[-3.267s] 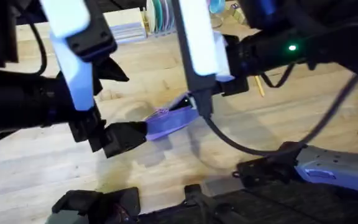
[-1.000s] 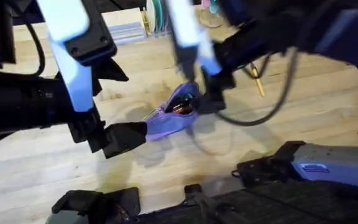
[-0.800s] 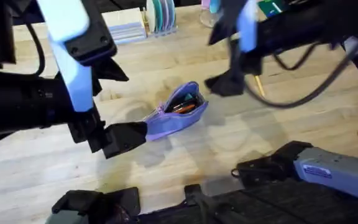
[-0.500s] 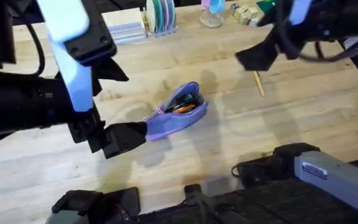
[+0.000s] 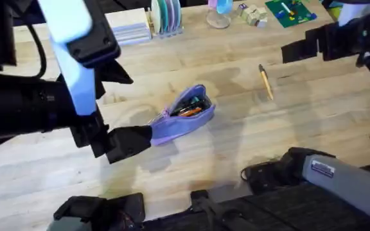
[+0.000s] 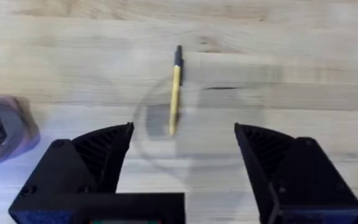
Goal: Unzip the bag, pick up the pens from the table one at a time and place them inside, then zip the bag closed.
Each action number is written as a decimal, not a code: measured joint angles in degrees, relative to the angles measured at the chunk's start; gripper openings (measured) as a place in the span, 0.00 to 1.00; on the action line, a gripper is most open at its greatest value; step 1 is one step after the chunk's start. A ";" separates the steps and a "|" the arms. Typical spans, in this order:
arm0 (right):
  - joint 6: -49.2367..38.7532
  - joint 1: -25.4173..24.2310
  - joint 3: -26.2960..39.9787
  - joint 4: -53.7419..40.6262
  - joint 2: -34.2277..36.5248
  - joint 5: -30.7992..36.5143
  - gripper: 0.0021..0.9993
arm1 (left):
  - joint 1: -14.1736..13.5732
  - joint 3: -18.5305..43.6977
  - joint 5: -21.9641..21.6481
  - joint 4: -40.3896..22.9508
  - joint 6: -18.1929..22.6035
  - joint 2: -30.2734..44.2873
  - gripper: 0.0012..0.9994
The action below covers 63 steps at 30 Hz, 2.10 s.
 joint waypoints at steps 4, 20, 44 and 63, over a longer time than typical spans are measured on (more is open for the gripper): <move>0.88 0.00 0.00 -0.32 0.78 -2.29 1.00 | 0.00 0.00 0.00 0.00 0.00 0.00 0.99; 3.69 0.00 0.00 0.84 5.12 -3.78 1.00 | 0.00 0.00 0.00 0.00 0.00 0.00 0.99; 4.32 3.80 -0.04 6.47 31.41 -1.66 1.00 | 0.00 0.00 0.00 0.00 0.00 0.00 0.99; 14.06 6.75 -3.90 14.90 33.60 7.63 0.64 | 0.00 0.00 0.00 0.00 0.00 0.00 0.99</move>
